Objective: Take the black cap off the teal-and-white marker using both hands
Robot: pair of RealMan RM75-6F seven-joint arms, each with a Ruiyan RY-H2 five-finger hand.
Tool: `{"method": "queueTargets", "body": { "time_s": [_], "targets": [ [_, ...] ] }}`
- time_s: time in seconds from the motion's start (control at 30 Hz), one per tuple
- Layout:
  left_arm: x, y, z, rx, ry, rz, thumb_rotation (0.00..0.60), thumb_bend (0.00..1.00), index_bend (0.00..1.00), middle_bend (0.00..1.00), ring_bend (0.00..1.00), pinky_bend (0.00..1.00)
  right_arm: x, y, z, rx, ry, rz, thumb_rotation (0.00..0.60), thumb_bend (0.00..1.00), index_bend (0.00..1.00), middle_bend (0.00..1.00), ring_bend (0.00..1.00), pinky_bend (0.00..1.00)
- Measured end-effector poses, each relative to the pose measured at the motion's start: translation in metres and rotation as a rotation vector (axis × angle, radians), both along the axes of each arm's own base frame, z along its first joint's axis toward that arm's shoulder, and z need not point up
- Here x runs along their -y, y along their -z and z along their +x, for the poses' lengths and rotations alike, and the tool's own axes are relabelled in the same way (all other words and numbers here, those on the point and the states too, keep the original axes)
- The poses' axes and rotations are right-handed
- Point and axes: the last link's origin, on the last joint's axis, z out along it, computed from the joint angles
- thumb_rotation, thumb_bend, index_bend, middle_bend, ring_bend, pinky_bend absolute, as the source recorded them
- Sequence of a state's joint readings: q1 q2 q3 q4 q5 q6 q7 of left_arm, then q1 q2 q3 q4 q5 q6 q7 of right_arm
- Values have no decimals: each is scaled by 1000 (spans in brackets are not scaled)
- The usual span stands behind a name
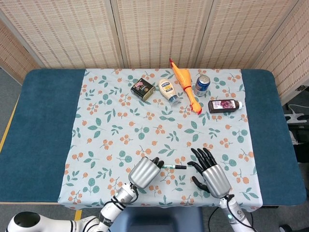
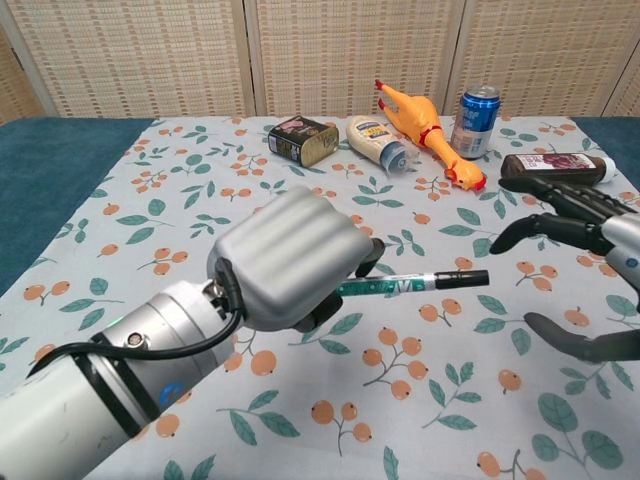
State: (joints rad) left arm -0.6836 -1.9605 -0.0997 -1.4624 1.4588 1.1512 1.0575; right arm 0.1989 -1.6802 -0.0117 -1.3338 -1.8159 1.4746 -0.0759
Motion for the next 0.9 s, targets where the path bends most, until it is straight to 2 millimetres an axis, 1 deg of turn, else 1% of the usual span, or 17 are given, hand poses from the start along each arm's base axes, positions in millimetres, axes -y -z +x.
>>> {"method": "queueTargets", "body": {
  "time_s": [0.13,0.3,0.47,0.6,0.9],
  "targets": [
    [4,-1,3,-2,7,-5,600,437,788,994,1000,1000,3,8,5,17,-22,-19,600,250,395,13,0,2],
    [8,-2,6,-2,12,-13,600,437,785,993,1000,1000,6,16,10,38,-39,-32,600,250,407,15,0,3],
    [10,-2,7,-3,11,-18,600,437,782,989,1000,1000,7,18,11,46,-47,-35,600,250,448,15,0,3],
    [12,-2,8,-3,13,-26,600,436,782,989,1000,1000,7,21,14,51,-56,-43,600,250,458,15,0,3],
    [10,-6,9,6,3,-30,600,436,781,988,1000,1000,6,24,14,45,-55,-44,600,250,476,15,0,3]
  ]
}}
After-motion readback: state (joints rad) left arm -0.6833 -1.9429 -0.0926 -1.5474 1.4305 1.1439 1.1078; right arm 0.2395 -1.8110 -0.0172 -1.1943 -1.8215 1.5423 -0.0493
